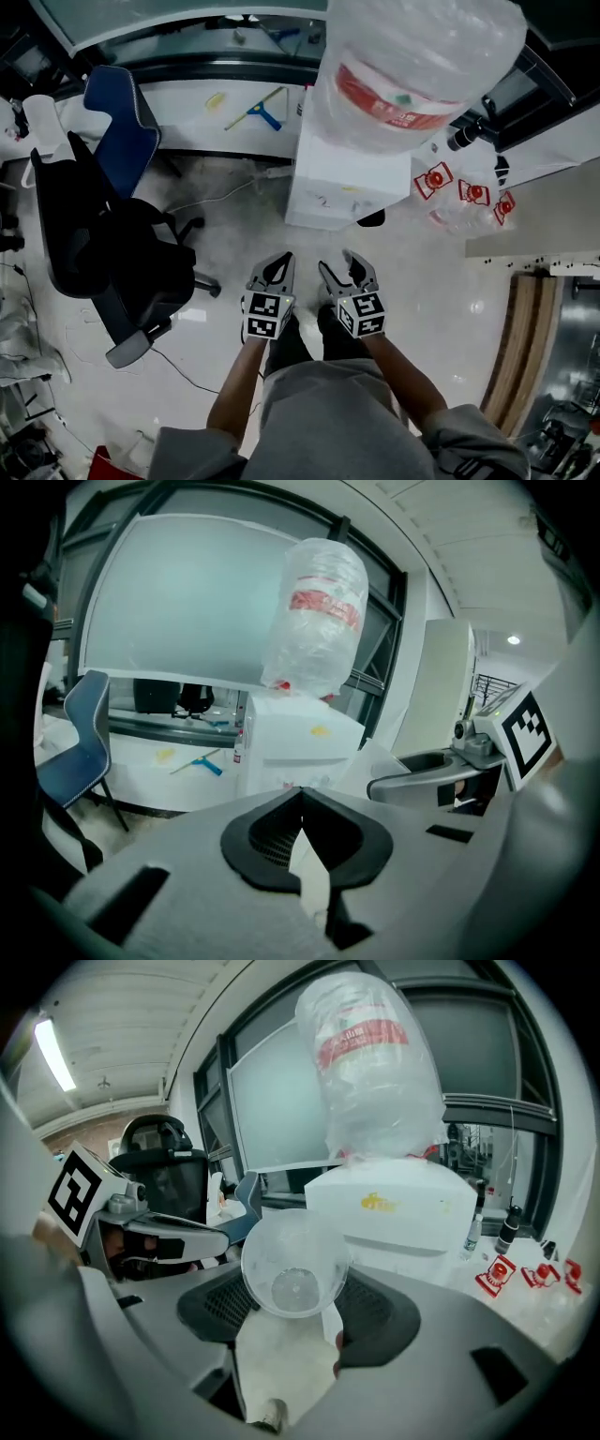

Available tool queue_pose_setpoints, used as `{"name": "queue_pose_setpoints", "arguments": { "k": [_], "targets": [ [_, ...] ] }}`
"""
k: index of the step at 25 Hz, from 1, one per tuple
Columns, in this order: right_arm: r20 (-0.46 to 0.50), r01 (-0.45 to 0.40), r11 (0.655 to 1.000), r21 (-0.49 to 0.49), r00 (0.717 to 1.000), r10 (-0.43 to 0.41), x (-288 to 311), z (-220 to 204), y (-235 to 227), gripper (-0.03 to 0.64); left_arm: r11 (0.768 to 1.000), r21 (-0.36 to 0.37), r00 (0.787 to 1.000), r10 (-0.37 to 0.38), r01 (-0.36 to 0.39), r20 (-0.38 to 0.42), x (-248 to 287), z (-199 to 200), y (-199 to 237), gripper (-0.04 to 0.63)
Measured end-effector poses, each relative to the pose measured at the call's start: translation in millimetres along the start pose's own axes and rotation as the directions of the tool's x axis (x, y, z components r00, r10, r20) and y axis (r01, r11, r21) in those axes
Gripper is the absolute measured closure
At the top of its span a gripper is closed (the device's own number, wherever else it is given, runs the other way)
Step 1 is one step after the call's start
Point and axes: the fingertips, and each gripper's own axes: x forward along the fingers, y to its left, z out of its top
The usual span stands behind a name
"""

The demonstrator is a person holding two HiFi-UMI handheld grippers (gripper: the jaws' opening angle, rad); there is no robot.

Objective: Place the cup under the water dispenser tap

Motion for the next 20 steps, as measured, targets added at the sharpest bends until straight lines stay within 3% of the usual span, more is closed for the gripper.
{"name": "queue_pose_setpoints", "arguments": {
  "k": [13, 20],
  "targets": [
    [-0.134, -0.171, 0.979, -0.112, 0.979, 0.156, 80, -44, -44, 0.359, 0.979, -0.126, 0.987, 0.156, -0.158, -0.026, 73, -55, 23, 0.586],
    [-0.201, -0.237, 0.960, -0.151, 0.958, 0.205, 123, -81, -66, 0.359, 0.961, -0.147, 0.972, 0.233, -0.236, -0.034, 95, -78, 29, 0.586]
  ]
}}
